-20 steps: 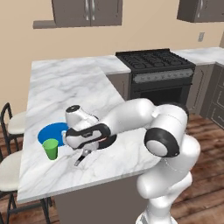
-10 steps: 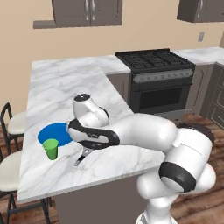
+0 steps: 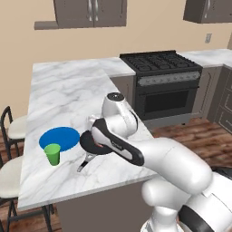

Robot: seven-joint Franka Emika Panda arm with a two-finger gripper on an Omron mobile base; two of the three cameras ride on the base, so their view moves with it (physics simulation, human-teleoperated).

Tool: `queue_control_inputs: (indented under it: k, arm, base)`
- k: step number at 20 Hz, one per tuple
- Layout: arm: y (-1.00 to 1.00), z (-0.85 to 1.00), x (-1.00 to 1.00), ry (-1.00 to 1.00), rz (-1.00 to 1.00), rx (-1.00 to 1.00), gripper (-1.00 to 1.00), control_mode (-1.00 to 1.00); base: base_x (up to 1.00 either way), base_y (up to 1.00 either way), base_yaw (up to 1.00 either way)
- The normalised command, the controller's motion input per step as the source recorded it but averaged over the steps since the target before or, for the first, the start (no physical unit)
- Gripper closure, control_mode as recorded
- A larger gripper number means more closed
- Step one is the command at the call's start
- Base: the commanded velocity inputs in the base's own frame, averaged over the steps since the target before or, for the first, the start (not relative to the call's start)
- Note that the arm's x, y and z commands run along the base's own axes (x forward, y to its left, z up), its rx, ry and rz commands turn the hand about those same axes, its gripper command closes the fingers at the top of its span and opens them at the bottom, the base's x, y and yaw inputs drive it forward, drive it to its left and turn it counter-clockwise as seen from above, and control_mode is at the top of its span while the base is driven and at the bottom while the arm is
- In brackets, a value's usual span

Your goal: Pick up the pan with the steak in it and place it on the dining table. Then place the steak on the plate.

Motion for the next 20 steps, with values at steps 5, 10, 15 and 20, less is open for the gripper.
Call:
queue_control_inputs:
  k: [5,10,15,20]
  arm:
    - [-0.45,0.15,0.44,0.0,0.19,0.05,-1.0,-1.0]
    - [-0.2,0.0,0.28,0.14,0.27,0.0,-1.0,-1.0]
    - [0.0,-0.02,0.26,0.25,0.22,-0.07,-1.0,-1.0]
    - [0.01,-0.02,0.0,0.06,0.07,-0.04,-1.0,-1.0]
  base:
    - [0.0,0.0,0.0]
    - [0.0,0.0,0.0]
    - [0.0,0.0,0.0]
    - [0.0,0.0,0.0]
